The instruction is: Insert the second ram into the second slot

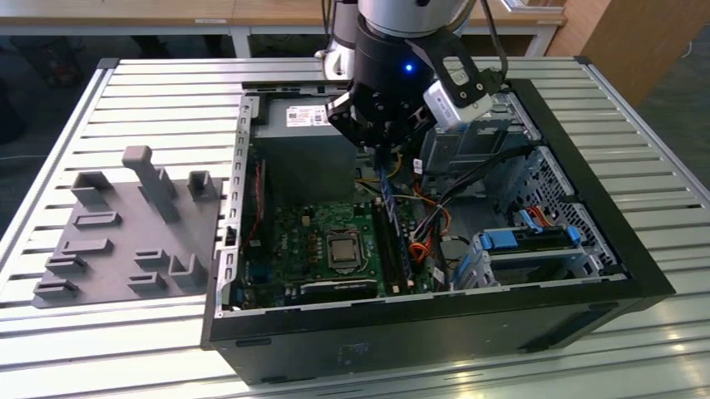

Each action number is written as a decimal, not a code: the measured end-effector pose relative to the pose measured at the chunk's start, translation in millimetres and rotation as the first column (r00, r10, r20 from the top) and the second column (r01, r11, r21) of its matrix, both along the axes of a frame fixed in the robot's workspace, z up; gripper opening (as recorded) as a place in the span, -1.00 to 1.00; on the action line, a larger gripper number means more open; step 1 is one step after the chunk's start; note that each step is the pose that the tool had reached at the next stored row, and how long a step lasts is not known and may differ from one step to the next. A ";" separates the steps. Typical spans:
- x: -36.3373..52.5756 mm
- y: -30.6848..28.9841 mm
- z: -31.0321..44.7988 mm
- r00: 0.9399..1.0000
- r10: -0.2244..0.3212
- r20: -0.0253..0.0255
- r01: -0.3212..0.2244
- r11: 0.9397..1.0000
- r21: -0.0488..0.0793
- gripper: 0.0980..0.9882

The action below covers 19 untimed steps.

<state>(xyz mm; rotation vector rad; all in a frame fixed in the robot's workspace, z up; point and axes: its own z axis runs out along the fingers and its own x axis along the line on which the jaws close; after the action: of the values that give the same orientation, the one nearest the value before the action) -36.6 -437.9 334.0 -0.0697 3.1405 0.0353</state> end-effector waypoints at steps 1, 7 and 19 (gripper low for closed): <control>0.0 -0.3 -1.1 1.000 0.000 0.000 0.000 1.000 0.000 -0.91; 0.1 -2.1 -6.6 1.000 0.000 -0.012 0.000 1.000 0.001 -0.91; 0.0 -8.3 -16.8 1.000 -0.002 -0.014 0.002 1.000 0.002 -0.91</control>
<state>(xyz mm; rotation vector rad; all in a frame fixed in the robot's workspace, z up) -36.6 -446.3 317.1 -0.0664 3.1542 0.0384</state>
